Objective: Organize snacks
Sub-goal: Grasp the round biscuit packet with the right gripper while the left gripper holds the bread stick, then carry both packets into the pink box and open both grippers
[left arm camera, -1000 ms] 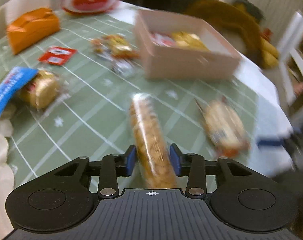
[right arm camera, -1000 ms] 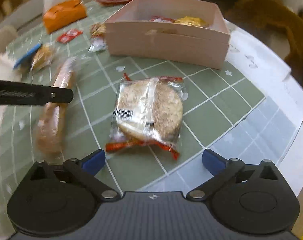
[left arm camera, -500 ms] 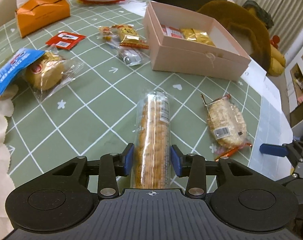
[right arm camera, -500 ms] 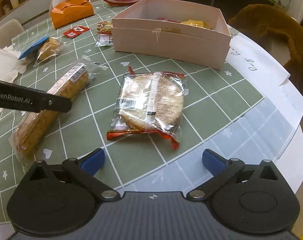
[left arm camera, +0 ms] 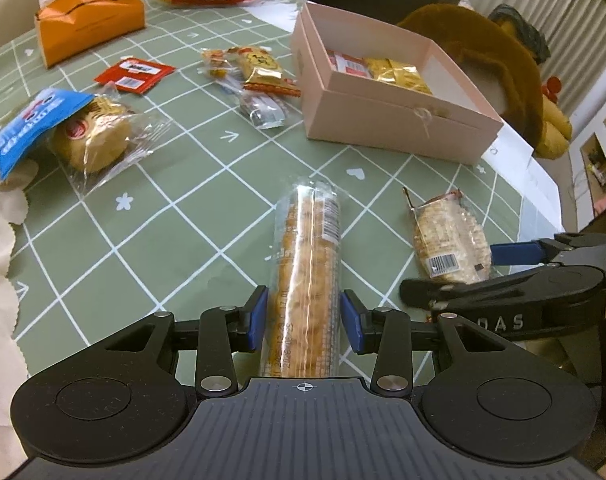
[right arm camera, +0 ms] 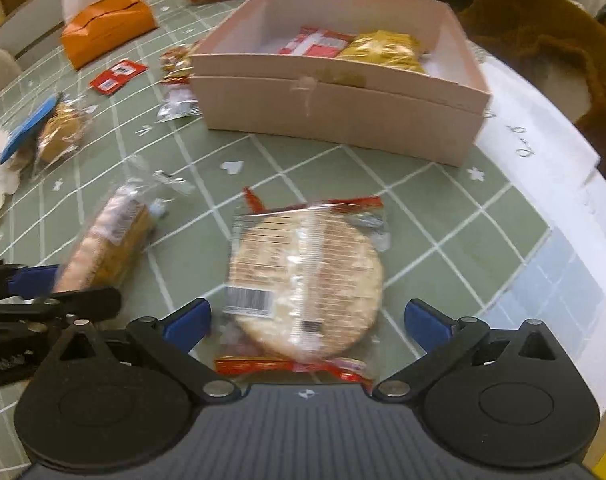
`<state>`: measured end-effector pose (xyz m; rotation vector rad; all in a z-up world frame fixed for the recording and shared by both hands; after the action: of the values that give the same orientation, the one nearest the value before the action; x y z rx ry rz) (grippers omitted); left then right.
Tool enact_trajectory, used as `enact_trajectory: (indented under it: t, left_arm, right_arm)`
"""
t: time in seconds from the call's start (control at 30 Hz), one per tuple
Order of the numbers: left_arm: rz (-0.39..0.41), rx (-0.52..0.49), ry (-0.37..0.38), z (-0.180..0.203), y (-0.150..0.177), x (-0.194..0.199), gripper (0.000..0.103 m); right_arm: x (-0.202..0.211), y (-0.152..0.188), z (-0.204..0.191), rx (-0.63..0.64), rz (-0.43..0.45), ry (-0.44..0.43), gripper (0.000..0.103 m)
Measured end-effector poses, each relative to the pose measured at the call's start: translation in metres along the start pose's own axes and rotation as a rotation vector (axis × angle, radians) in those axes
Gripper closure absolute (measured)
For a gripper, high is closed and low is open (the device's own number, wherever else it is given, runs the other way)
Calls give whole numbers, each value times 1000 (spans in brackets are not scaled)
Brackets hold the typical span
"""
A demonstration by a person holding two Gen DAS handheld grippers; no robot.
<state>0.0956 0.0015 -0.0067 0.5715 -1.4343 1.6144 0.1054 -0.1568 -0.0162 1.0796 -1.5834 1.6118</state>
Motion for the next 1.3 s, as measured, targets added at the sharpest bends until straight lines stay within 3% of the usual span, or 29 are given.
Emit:
enact_trajectory:
  t: [0.13, 0.33, 0.5, 0.57, 0.63, 0.77, 0.87, 0.93, 1.0, 1.13, 1.27, 1.3]
  left_arm:
    - [13, 13, 20, -4, 2, 1, 59]
    - [23, 47, 35, -6, 4, 3, 59]
    - [18, 18, 6, 0, 5, 3, 61]
    - [16, -19, -44, 6, 6, 4, 70]
    - [24, -12, -33, 11, -1, 10, 71]
    - [208, -28, 79, 32, -61, 63, 71]
    - [360, -10, 167, 47, -127, 112, 71]
    - [443, -27, 175, 58, -166, 136, 71]
    - [470, -50, 143, 70, -195, 139, 70]
    - [398, -36, 162, 82, -223, 85, 70]
    - [215, 55, 234, 79, -224, -4, 69]
    - [185, 88, 217, 75, -222, -26, 68]
  right_arm:
    - [0, -1, -5, 15, 6, 3, 1]
    - [8, -3, 6, 3, 37, 15, 24]
    - [15, 4, 14, -14, 31, 7, 26]
    - [20, 8, 16, -15, 24, -7, 26]
    - [31, 7, 19, -11, 44, -18, 26]
    - [89, -33, 36, -5, 185, -46, 26]
    - [154, -97, 58, -9, 363, -21, 26]
    - [187, -137, 70, -5, 446, -6, 26]
    - [210, -173, 82, -2, 504, 6, 26]
    - [210, -206, 102, -6, 548, 34, 26]
    - [164, -201, 115, -35, 482, -14, 26]
    - [151, -198, 119, -44, 459, -12, 26]
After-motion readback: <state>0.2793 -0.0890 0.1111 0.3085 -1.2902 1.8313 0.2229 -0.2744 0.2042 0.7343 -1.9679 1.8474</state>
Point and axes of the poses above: each gripper's, at about its wrist camera, not at the fingertips, and x roughly against the way its jaws point, z to its right, y to its underside, the point moved 4 cm from there along -x, roughly the way its jaws point, and after that the axes turned 3 degrees about z, right-handed, at the moved point
